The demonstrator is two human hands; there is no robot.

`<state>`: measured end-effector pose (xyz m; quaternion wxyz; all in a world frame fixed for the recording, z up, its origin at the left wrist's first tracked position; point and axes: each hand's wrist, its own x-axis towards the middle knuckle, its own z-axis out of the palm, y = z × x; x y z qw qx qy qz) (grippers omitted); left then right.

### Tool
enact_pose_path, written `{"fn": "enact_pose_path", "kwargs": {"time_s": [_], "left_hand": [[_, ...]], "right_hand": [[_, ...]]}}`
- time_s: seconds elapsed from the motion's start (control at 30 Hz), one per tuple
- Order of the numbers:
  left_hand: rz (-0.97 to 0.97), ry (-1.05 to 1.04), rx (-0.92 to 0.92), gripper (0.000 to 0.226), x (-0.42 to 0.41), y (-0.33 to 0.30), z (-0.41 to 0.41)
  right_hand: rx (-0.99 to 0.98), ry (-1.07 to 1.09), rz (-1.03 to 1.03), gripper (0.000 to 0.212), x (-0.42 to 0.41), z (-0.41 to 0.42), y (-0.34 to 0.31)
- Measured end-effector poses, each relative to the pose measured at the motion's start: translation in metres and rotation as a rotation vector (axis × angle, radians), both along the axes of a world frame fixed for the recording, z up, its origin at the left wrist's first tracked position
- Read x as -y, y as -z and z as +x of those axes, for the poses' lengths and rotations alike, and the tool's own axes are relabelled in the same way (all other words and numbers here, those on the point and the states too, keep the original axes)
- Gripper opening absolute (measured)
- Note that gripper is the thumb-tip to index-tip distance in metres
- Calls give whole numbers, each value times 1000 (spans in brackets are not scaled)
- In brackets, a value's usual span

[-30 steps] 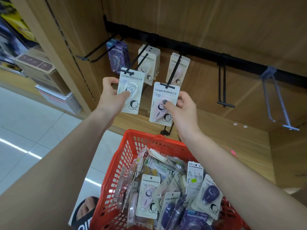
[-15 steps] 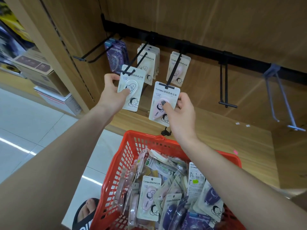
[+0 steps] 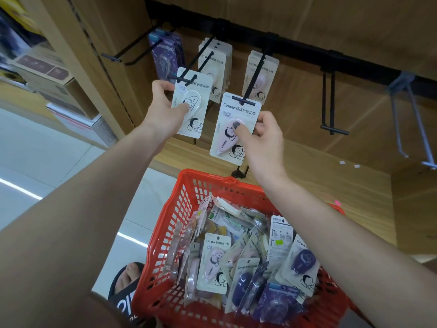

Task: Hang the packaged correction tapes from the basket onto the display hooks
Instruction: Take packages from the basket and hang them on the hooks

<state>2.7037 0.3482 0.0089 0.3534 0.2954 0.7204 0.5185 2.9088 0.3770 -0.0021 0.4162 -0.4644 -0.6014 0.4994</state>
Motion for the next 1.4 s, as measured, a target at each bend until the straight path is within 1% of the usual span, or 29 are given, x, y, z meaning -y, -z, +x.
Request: {"fn": "enact_pose_path", "kwargs": {"time_s": [0.17, 0.37, 0.43, 0.57, 0.67, 0.83, 0.97, 1.07, 1.17, 1.23, 1.3, 1.4], "left_hand": [[-3, 11, 17, 41, 1, -2, 3], [-4, 28, 29, 39, 1, -3, 2], [-2, 36, 40, 38, 2, -3, 1], [-7, 48, 34, 37, 3, -4, 0], [-3, 53, 49, 35, 2, -4, 1], [29, 45, 74, 35, -2, -4, 2], [32, 54, 58, 36, -6, 0, -1], [33, 65, 24, 38, -12, 3, -5], [58, 85, -7, 38, -25, 4, -12], [88, 99, -77, 37, -38, 7, -16], [117, 114, -145, 41, -51, 11, -17], [139, 100, -217, 40, -71, 18, -17]], "right_hand": [[28, 0, -27, 11, -1, -3, -4], [-25, 21, -62, 10, 7, -2, -7], [-66, 5, -117, 11, 8, -3, -11], [-200, -20, -292, 11, 3, -1, -17], [-137, 5, -277, 9, 0, 1, -16], [102, 67, -83, 10, -7, 0, -8], [134, 97, -61, 7, -29, -6, -2], [111, 129, -81, 11, -54, -15, -1], [76, 170, -143, 12, -83, -21, 1], [67, 179, -150, 11, -102, -24, 4], [60, 204, -151, 9, -117, -28, 7], [38, 252, -163, 14, -134, -36, 15]]}}
